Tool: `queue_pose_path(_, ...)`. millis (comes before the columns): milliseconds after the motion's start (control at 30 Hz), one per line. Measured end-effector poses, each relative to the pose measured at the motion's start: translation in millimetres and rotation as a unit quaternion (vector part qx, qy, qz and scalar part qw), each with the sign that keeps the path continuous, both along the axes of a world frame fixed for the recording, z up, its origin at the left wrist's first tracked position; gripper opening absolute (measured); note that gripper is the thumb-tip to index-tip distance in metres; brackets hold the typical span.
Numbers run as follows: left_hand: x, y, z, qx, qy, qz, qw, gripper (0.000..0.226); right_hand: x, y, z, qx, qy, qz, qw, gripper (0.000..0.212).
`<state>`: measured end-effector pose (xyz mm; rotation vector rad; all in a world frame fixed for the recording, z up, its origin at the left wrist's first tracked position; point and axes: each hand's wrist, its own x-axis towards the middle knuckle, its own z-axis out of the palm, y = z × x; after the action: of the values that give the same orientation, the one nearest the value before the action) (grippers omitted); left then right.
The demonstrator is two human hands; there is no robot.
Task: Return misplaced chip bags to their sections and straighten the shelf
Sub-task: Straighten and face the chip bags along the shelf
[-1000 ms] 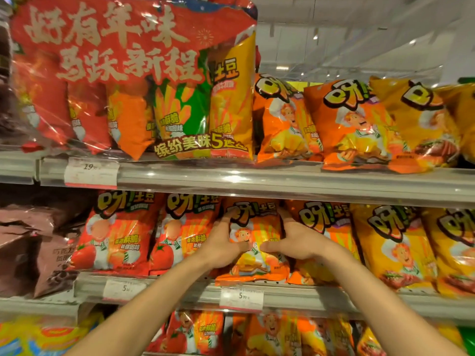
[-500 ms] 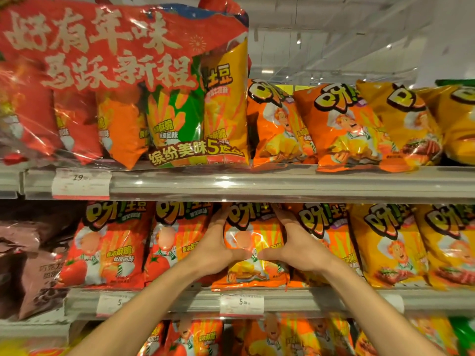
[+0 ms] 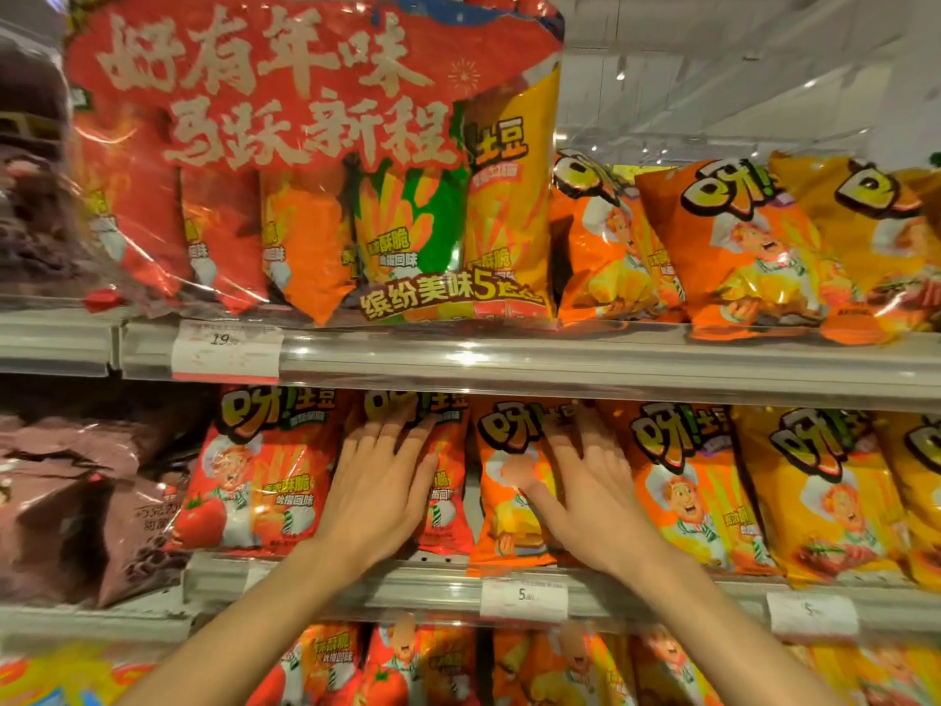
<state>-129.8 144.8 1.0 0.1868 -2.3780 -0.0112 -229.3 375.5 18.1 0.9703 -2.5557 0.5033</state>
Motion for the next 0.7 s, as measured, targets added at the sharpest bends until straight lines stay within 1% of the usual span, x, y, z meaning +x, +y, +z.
queue_pose_path(67,-1.1,-5.7,-6.7,-0.009,-0.039,0.008,0.999,0.053,6.6,-16.5,-5.8,0.037,0.062,-0.003,0.997,0.069)
queue_pose_path(133,-2.6,-7.9,-13.0,-0.026,-0.057,0.008,0.998,0.056,9.7,-31.6,-12.2,0.062,0.071,-0.019,0.995,0.068)
queue_pose_path(200,-3.8,-7.6,-15.0,-0.024,-0.065,0.013,0.998,0.056,12.2,-40.3,-18.2,0.084,0.058,-0.05,0.993,0.07)
queue_pose_path(333,-6.7,-7.8,-18.0,-0.017,-0.059,0.03,0.998,0.057,16.0,-48.4,-21.5,0.079,0.063,-0.093,0.991,0.07)
queue_pose_path(500,-8.4,-11.0,-19.0,-0.017,-0.061,0.026,0.998,0.06,16.5,-61.8,-21.8,0.072,0.066,-0.12,0.988,0.068)
queue_pose_path(700,-5.7,-12.3,-17.4,0.01,-0.059,0.006,0.998,0.065,14.5,-62.7,-22.7,0.059,0.073,-0.112,0.989,0.067)
